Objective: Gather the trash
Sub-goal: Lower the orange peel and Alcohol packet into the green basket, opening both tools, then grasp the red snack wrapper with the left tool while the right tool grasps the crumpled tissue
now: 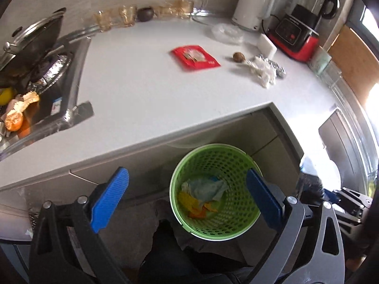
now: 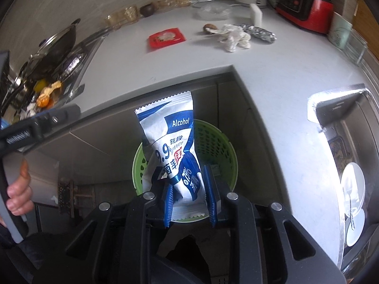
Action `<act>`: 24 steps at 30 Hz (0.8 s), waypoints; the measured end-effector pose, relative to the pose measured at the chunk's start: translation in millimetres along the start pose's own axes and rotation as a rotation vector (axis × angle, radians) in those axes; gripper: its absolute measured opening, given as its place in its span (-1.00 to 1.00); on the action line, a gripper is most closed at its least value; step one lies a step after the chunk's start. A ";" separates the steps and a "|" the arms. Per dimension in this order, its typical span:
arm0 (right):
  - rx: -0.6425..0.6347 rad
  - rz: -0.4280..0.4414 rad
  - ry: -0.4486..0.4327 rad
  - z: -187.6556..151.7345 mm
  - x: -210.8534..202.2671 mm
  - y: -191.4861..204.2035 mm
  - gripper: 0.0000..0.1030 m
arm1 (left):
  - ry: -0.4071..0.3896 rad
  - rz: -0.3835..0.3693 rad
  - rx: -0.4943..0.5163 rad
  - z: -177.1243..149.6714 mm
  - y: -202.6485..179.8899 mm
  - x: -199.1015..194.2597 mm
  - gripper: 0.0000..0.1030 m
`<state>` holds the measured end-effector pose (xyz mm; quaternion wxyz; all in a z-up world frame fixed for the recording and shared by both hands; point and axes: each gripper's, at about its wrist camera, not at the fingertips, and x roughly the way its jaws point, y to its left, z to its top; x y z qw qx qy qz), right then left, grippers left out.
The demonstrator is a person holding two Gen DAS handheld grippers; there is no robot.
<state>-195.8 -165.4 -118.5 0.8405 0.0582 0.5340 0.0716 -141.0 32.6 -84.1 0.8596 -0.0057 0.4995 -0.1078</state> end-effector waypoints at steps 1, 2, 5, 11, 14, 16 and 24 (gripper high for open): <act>-0.006 0.000 0.004 0.8 2.6 2.5 -0.50 | -0.005 0.006 0.001 1.2 0.7 -1.0 0.85; -0.016 0.001 0.009 2.5 6.5 5.5 -0.50 | -0.008 0.011 0.003 1.9 0.4 0.0 0.85; -0.033 0.005 0.023 5.0 15.8 11.5 -0.48 | -0.022 0.019 0.004 5.7 2.9 -3.7 0.85; -0.066 -0.007 0.076 6.8 44.7 22.0 0.34 | -0.028 0.024 0.008 10.2 8.1 -7.4 0.85; -0.062 -0.013 0.100 6.1 56.7 23.5 0.39 | -0.026 0.027 0.015 14.4 10.2 -6.1 0.85; -0.050 -0.007 0.100 7.6 57.9 24.4 0.44 | -0.025 0.030 0.019 16.8 11.3 -4.7 0.85; -0.003 -0.033 0.006 32.4 29.6 19.6 0.61 | -0.016 0.019 0.027 32.3 20.5 4.6 0.85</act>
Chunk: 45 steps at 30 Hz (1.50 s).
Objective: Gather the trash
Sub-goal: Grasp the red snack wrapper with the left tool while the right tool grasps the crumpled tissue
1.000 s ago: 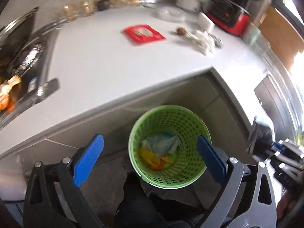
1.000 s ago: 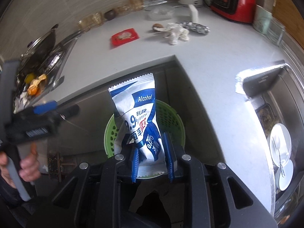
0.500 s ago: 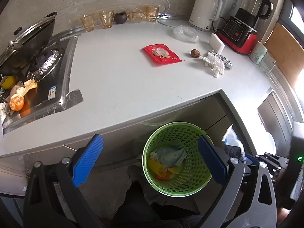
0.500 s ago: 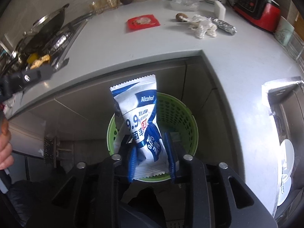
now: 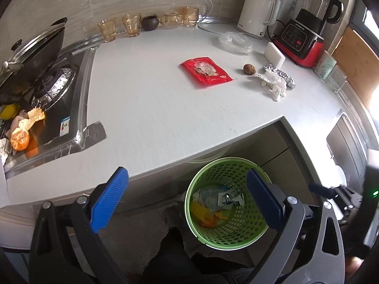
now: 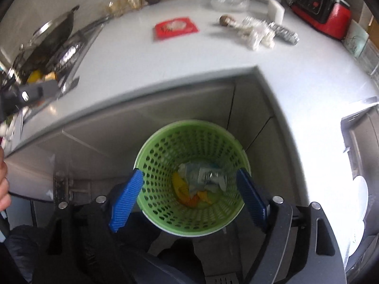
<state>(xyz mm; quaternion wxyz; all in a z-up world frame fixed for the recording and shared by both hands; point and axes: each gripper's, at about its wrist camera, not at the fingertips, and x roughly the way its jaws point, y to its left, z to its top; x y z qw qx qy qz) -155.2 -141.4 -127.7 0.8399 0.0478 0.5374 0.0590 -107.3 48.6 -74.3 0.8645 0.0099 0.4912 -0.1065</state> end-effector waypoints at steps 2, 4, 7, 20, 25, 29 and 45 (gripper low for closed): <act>0.018 -0.009 -0.029 6.6 -8.3 -3.1 0.67 | 0.002 -0.007 0.001 5.5 2.5 2.8 0.85; 0.044 -0.024 -0.066 16.7 -18.1 -7.1 0.70 | 0.003 -0.012 0.003 12.4 4.0 6.2 0.85; 0.081 -0.041 -0.110 32.0 -27.1 -11.7 0.71 | 0.003 -0.028 0.014 26.8 6.7 13.5 0.85; 0.221 -0.151 -0.174 111.2 -3.1 -31.0 0.73 | 0.037 -0.134 0.084 117.5 8.3 88.5 0.85; 0.280 -0.169 -0.175 137.1 14.3 -46.3 0.73 | 0.091 -0.130 0.012 154.7 1.5 128.4 0.85; 0.251 -0.183 -0.167 157.1 28.6 -55.2 0.73 | 0.106 -0.084 -0.075 178.5 -6.0 152.7 0.85; -0.068 -0.030 -0.111 220.8 100.6 -106.5 0.73 | 0.115 0.148 -0.352 215.2 -44.5 220.9 0.85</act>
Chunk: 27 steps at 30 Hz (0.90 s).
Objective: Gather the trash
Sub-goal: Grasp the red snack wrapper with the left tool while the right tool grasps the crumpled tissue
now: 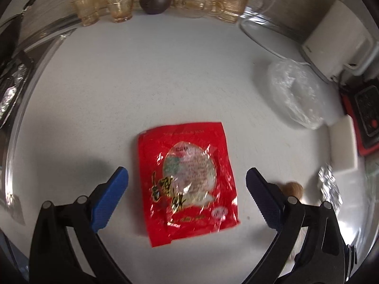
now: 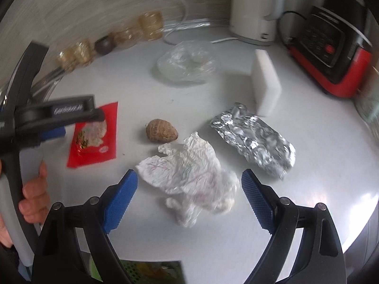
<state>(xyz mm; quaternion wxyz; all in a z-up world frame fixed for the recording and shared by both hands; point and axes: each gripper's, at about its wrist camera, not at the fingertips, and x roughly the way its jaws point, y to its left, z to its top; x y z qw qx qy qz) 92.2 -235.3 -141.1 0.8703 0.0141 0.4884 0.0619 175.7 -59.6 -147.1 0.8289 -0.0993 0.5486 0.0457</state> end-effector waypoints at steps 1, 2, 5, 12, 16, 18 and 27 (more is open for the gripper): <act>-0.016 0.012 0.006 0.1 3.8 -0.3 0.73 | -0.003 0.024 -0.007 0.0 -2.7 3.3 0.85; -0.033 0.023 0.011 0.0 7.8 -0.9 0.73 | 0.003 0.041 -0.015 0.1 -4.8 7.1 0.85; -0.058 0.042 0.019 0.1 14.6 -4.3 0.73 | 0.023 0.057 -0.036 -0.2 -9.3 15.0 0.85; -0.060 0.089 0.042 -0.7 24.8 -12.3 0.53 | 0.019 0.108 -0.044 -3.4 -14.7 21.6 0.84; -0.088 0.088 0.045 -4.2 25.3 -9.6 0.28 | 0.006 0.113 -0.042 -2.8 -15.8 24.3 0.75; -0.090 0.086 0.037 -4.6 24.3 -9.5 0.11 | -0.011 0.108 -0.029 -3.2 -18.4 22.7 0.67; -0.088 0.083 0.029 -5.6 21.4 -13.3 -0.50 | -0.066 0.046 0.055 -10.2 -19.6 11.4 -0.26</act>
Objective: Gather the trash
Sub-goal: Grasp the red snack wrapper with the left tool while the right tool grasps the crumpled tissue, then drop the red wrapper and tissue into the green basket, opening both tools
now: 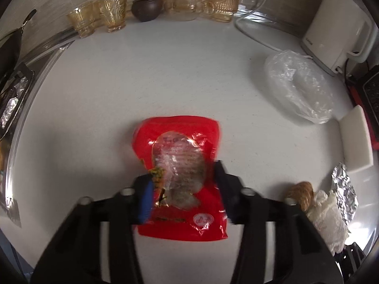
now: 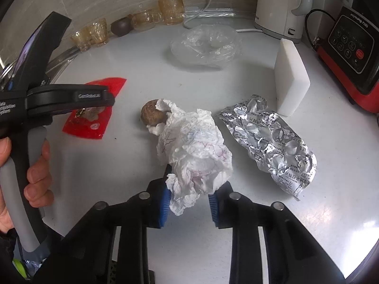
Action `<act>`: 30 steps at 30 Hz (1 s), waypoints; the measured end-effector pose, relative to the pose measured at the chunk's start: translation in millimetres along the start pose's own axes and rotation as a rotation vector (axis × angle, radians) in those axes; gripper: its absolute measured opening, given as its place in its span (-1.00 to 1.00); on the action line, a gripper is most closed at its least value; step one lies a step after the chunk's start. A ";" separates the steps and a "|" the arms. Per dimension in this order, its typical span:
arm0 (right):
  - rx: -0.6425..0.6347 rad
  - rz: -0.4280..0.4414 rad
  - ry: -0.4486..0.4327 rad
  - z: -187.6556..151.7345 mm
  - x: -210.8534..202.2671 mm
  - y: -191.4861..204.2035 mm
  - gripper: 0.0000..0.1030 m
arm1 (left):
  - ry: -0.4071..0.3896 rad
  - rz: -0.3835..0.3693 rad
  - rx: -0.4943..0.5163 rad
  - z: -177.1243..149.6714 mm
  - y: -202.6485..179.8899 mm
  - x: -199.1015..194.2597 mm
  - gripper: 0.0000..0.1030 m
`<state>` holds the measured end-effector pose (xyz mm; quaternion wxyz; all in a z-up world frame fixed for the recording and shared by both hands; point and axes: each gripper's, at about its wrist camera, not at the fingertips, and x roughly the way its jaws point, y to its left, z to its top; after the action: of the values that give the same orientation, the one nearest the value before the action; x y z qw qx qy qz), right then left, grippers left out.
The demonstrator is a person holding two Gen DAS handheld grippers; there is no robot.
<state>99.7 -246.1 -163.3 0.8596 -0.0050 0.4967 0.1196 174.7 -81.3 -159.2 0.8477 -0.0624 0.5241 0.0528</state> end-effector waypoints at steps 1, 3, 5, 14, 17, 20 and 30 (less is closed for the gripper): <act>0.003 0.001 -0.001 -0.7 -0.6 -0.3 -0.52 | -0.003 -0.004 0.004 -0.9 1.2 -1.6 -0.38; 0.012 0.003 -0.004 -2.0 -2.4 -1.5 -0.53 | -0.005 -0.013 0.012 -2.0 4.3 -4.1 -0.46; 0.023 0.008 -0.007 -3.3 -5.4 -2.8 -0.55 | -0.007 -0.010 0.015 -3.7 6.6 -6.2 -0.51; 0.052 0.035 -0.053 -6.8 -33.6 -5.7 -0.55 | -0.027 -0.052 -0.015 -17.7 31.5 -39.6 -0.56; 0.044 0.025 -0.068 -9.8 -45.0 -2.4 -0.55 | -0.034 -0.082 -0.008 -28.3 39.1 -60.8 -0.56; 0.052 0.026 -0.088 -19.2 -66.8 4.1 -0.55 | -0.036 -0.120 0.030 -44.7 44.9 -84.8 -0.56; 0.143 -0.045 -0.139 -81.6 -132.4 47.5 -0.55 | -0.006 -0.260 0.269 -132.1 63.2 -150.9 -0.54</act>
<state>-43.2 -236.9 -86.2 0.8927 0.0537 0.4427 0.0647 -18.7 -43.9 -85.8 0.8496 -0.0153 0.5115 -0.1275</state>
